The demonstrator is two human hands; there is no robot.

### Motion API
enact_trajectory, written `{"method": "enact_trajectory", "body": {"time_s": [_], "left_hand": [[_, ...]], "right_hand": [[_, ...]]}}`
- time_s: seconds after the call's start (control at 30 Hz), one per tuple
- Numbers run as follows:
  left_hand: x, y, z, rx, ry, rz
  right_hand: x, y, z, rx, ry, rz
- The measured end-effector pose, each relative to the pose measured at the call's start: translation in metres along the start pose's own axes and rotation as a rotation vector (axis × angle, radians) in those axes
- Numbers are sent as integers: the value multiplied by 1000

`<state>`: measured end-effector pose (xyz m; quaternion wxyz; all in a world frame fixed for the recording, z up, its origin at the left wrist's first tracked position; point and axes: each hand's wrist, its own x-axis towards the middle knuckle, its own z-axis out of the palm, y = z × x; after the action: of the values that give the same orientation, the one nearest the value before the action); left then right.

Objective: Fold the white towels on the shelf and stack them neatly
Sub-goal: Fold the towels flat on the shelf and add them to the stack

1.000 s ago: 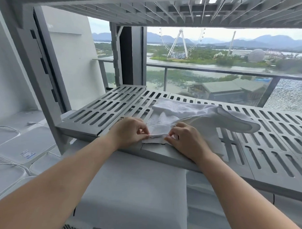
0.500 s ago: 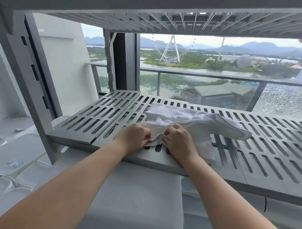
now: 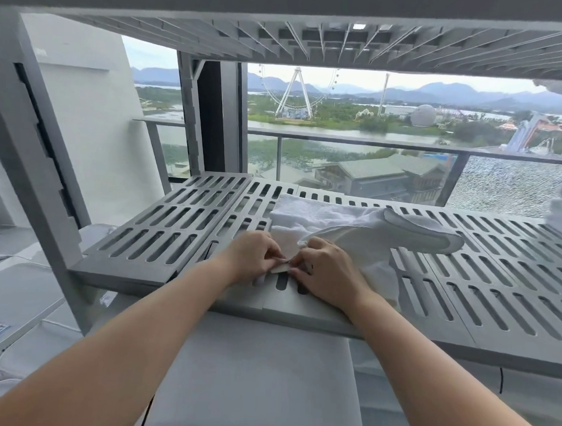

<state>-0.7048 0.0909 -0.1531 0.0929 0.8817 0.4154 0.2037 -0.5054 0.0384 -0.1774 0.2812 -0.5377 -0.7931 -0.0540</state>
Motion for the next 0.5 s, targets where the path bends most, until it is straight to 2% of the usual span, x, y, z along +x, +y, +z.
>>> {"method": "enact_trajectory", "body": {"time_s": [0.2, 0.33, 0.5], "left_hand": [[-2, 1, -3, -215, -65, -143], [-5, -1, -3, -137, 2, -102], [-17, -3, 3, -162, 45, -65]], "right_hand": [[4, -7, -1, -82, -21, -34], [6, -12, 1, -121, -20, 11], [5, -12, 5, -147, 17, 5]]}}
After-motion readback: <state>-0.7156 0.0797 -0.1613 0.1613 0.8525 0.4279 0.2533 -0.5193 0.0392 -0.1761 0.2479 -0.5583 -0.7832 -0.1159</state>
